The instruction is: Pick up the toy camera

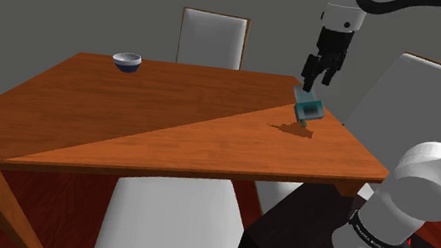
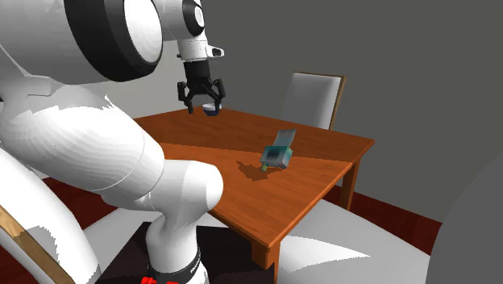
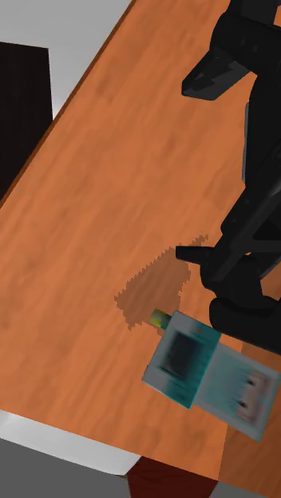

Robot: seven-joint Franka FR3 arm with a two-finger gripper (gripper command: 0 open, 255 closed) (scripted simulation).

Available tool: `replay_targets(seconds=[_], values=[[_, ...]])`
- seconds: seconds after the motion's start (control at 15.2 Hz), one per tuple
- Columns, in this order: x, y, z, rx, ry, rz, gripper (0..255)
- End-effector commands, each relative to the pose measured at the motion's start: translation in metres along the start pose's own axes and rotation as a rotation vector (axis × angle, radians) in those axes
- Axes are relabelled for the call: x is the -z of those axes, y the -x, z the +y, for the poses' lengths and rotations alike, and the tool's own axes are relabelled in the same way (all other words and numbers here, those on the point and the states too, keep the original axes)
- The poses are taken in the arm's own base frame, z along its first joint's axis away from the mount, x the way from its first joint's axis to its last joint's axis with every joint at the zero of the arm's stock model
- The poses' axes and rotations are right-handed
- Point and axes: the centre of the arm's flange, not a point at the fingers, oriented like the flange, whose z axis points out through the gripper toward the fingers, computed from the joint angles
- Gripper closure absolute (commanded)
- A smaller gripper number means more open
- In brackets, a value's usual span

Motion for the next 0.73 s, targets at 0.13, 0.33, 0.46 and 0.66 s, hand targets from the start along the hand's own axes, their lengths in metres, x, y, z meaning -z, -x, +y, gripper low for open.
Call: replay_targets(seconds=[0.13, 0.33, 0.46, 0.66], values=[[-0.009, -0.027, 0.02, -0.045, -0.022, -0.051, 0], [-0.025, -0.065, 0.051, -0.112, -0.055, -0.128, 0], [-0.038, -0.088, 0.073, -0.156, -0.077, -0.179, 0], [-0.061, -0.12, 0.107, -0.223, -0.109, -0.256, 0]])
